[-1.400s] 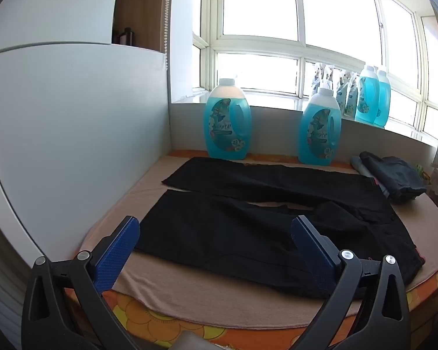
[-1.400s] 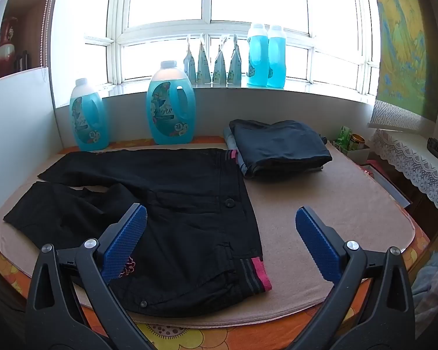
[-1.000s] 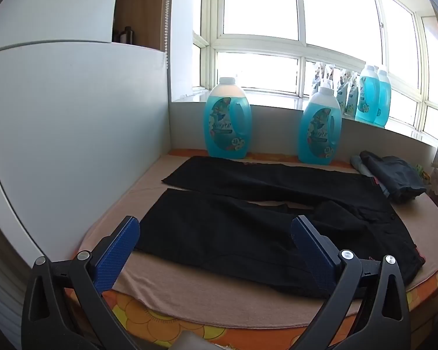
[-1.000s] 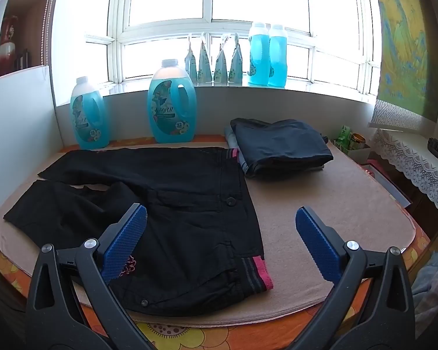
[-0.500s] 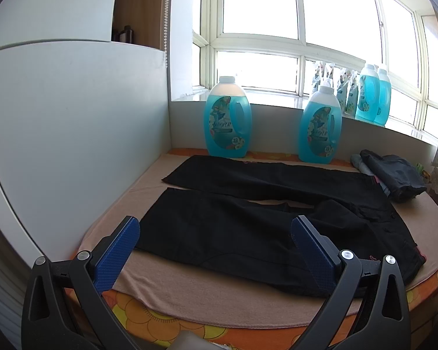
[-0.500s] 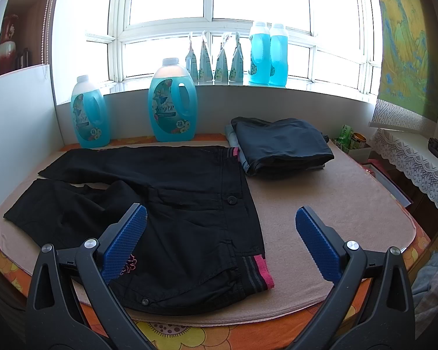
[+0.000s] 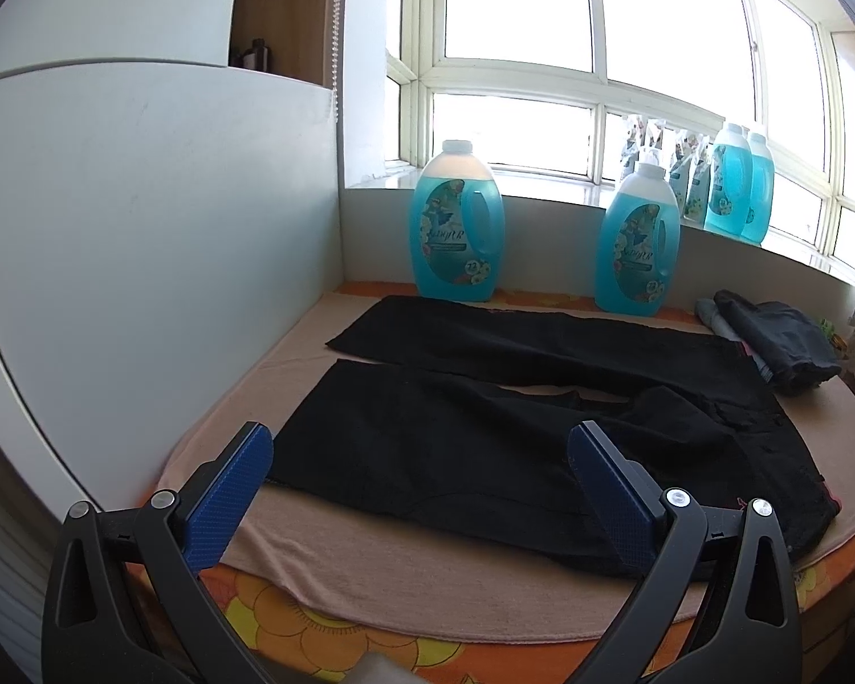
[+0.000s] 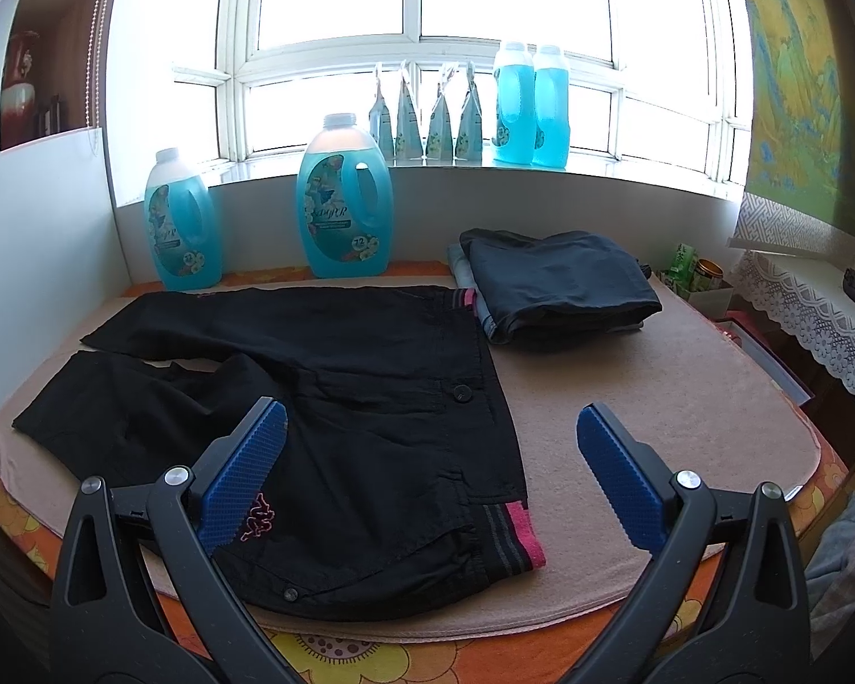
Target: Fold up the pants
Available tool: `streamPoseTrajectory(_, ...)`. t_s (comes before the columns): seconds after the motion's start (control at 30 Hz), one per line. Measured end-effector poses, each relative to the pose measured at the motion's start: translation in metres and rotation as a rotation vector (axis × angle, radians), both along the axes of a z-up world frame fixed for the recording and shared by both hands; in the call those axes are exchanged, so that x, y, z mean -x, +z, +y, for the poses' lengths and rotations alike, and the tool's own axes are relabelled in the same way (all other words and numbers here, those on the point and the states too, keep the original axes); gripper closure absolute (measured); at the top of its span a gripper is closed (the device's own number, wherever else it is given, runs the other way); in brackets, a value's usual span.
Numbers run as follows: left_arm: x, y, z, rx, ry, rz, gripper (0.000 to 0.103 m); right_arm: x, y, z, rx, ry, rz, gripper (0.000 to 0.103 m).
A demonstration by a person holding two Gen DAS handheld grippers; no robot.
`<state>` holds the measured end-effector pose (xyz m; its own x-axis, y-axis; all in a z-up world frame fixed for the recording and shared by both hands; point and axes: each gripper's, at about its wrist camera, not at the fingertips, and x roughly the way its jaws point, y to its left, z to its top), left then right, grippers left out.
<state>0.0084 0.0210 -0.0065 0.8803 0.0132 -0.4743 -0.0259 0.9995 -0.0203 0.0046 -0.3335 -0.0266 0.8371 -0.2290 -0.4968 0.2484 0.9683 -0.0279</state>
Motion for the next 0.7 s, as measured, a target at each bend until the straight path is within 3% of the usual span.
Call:
streamPoseTrajectory(0.3, -0.009, -0.009, 0.025, 0.001, 0.01, -0.01, 0.0, -0.009, -0.003, 0.013, 0.064, 0.046, 0.001, 0.0)
streamPoseTrajectory(0.43, -0.014, -0.01, 0.034, -0.005, -0.014, -0.022, 0.0, -0.01, 0.003, 0.013, 0.056, 0.105, -0.06, 0.0)
streamPoseTrajectory(0.57, -0.022, -0.009, 0.043, 0.02, -0.036, -0.021, 0.001, -0.024, 0.01, 0.021, 0.103, 0.164, -0.036, 0.0)
streamPoseTrajectory(0.7, -0.034, -0.006, 0.047, -0.02, -0.04, -0.024, 0.009, -0.041, 0.018, 0.032, 0.16, 0.233, -0.015, 0.0)
